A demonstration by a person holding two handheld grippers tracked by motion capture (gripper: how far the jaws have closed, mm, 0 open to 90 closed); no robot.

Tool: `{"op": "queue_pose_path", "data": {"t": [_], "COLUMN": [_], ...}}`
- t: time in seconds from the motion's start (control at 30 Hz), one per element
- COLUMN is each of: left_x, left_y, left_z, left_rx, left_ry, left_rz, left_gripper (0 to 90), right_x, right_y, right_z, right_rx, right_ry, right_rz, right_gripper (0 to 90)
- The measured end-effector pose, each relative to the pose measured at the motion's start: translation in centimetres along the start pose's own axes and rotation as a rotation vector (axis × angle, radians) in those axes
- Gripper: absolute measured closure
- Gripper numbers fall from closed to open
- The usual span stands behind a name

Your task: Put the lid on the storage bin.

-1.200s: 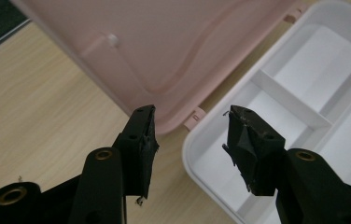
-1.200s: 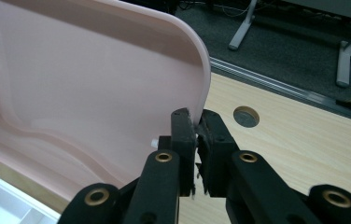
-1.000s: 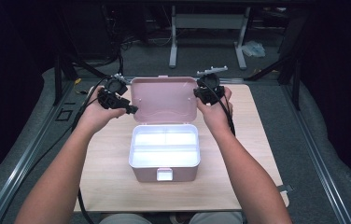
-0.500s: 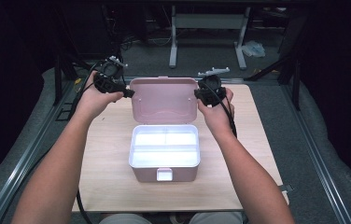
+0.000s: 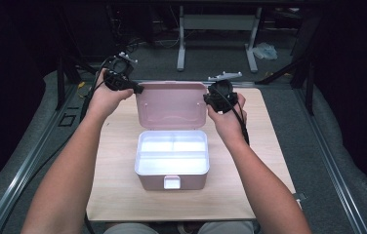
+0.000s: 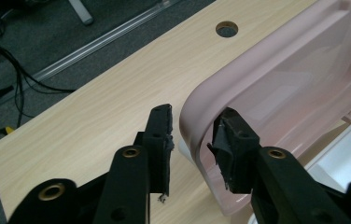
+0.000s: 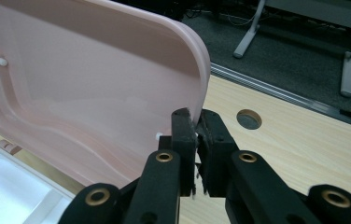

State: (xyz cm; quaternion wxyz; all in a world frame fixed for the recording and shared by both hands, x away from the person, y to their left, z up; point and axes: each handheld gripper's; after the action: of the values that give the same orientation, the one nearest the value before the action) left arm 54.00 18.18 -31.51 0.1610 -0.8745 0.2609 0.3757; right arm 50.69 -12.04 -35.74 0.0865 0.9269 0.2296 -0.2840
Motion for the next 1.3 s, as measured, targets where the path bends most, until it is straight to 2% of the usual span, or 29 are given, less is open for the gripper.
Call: {"op": "queue_pose_path", "data": {"t": [0.07,0.27,0.33,0.47,0.53,0.6,0.63,0.8,1.0,1.2,1.3], "left_x": [0.0,-0.2,-0.4,-0.7,-0.8,-1.0,-1.1,-1.5,-1.8,-1.8,-1.8], "left_y": [0.3,1.0,1.2,1.4,1.4,1.5,1.6,1.7,1.8,2.2,2.3], "left_z": [-0.1,0.0,0.0,0.3,0.5,0.6,0.6,0.9,1.5,1.5,1.5], "left_rx": [0.007,0.06,0.062,0.071,0.07,0.077,0.081,0.094,0.09,0.107,0.127], "left_ry": [0.0,-0.001,0.002,0.015,0.024,0.026,0.024,0.03,0.058,0.07,0.069], "left_rz": [-0.015,-0.048,-0.048,-0.05,-0.048,-0.046,-0.045,-0.037,-0.027,-0.033,-0.036], "left_gripper": [76.2,78.4,78.3,78.2,78.0,77.7,77.7,76.9,76.5,76.8,77.0], "right_x": [-0.1,-0.2,-0.4,-0.9,-0.9,-0.9,-0.9,-1.1,-1.7,-2.2,-2.5], "right_y": [0.0,0.4,0.3,0.2,0.4,0.3,0.3,0.1,-0.4,-0.6,-0.4], "right_z": [0.1,0.0,-0.3,-1.5,-2.1,-2.5,-2.7,-3.0,-2.8,-2.5,-2.3], "right_rx": [-0.005,0.011,-0.002,-0.017,-0.007,-0.007,-0.01,-0.019,-0.074,-0.092,-0.093], "right_ry": [0.004,0.0,0.005,0.016,0.009,0.008,-0.003,-0.007,-0.013,-0.006,-0.007], "right_rz": [0.004,-0.012,-0.004,0.014,0.001,-0.036,-0.036,-0.026,0.007,0.029,0.018], "right_gripper": [85.7,82.7,75.2,73.4,72.3,72.5,72.9,75.8,82.9,84.1,83.6]}}
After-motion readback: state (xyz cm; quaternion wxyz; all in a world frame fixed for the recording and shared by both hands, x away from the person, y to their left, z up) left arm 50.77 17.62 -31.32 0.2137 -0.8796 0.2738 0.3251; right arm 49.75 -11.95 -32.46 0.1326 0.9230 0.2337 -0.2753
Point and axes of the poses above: each handheld gripper's, and its own axes: x roughly forward along the jaws, z roughly out of its underside, y roughly to its right
